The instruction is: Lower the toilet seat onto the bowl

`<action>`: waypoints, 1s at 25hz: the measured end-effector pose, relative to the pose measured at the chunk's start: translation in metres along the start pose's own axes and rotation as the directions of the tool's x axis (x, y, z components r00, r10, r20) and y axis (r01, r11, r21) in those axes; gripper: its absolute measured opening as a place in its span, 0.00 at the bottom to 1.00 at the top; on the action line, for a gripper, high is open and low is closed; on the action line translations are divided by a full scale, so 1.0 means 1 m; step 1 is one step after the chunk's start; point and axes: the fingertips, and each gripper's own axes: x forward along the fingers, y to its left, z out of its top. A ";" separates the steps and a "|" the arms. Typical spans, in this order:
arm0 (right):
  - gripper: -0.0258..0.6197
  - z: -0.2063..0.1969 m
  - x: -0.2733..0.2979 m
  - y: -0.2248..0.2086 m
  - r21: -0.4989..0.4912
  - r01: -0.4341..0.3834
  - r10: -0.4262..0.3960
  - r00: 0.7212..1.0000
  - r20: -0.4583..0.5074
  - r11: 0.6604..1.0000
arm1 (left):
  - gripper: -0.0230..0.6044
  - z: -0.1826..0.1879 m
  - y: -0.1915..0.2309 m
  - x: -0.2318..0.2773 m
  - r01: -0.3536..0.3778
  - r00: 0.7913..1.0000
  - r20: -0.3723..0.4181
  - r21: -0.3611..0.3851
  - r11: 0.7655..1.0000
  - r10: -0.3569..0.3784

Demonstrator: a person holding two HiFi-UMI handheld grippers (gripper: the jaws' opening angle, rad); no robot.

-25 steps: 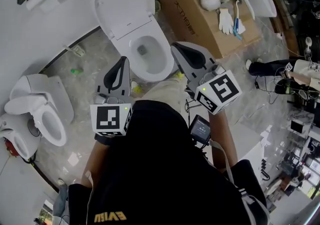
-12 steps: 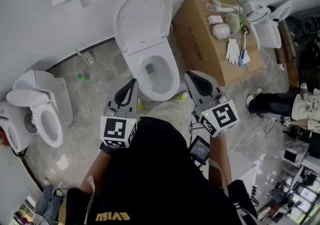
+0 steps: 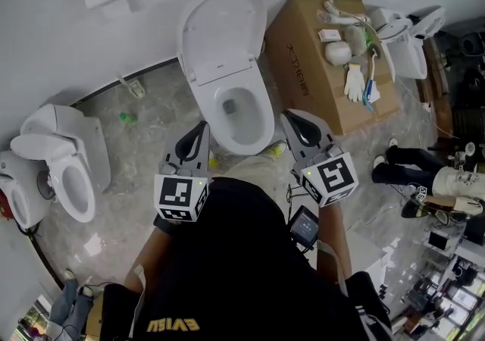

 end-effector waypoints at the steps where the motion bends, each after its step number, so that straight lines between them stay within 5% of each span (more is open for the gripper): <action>1: 0.03 0.000 0.000 0.000 -0.005 0.001 -0.001 1.000 -0.005 1.000 | 0.05 0.000 -0.001 0.001 0.002 1.000 -0.001 0.000 1.000 -0.002; 18: 0.03 -0.005 0.008 -0.011 -0.007 0.023 -0.023 0.999 -0.033 1.000 | 0.05 -0.004 0.010 0.005 -0.010 1.000 -0.015 0.022 1.000 0.011; 25: 0.03 -0.005 0.014 -0.030 -0.015 0.046 -0.046 0.998 -0.052 0.999 | 0.05 -0.016 0.071 0.003 -0.121 0.991 -0.042 0.092 0.988 0.125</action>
